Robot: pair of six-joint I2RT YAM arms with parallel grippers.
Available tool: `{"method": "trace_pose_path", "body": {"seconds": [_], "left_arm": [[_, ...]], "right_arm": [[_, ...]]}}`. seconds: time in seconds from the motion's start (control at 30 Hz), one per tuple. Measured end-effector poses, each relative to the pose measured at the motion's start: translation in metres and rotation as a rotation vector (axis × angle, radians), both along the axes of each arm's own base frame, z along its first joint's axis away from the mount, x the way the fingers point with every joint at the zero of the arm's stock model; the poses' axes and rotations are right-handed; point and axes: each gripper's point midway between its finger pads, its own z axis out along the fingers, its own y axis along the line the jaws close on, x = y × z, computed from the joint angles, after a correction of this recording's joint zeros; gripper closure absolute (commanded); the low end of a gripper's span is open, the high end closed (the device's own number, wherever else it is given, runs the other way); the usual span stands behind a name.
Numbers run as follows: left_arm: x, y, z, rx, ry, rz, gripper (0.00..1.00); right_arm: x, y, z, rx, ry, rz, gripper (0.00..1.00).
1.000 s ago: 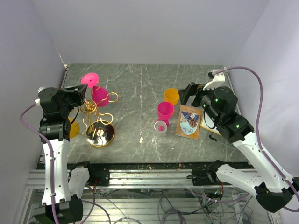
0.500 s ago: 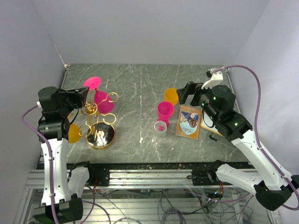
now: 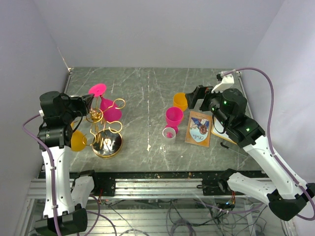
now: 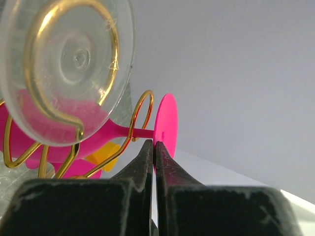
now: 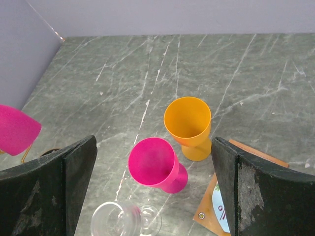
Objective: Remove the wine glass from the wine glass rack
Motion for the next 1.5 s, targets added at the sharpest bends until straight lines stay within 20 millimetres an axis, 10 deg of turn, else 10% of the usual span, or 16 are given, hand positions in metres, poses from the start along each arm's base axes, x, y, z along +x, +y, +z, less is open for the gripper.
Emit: {"method": "trace_pose_path", "body": {"seconds": [1.03, 1.5], "left_arm": [[-0.024, -0.006, 0.007, 0.035, 0.108, -0.038, 0.93], [-0.004, -0.025, 0.04, 0.041, -0.084, -0.181, 0.93]], "right_arm": [[0.004, 0.003, -0.005, -0.011, 0.024, 0.0, 0.0], [0.004, 0.003, 0.0, -0.001, 0.02, -0.002, 0.0]]}}
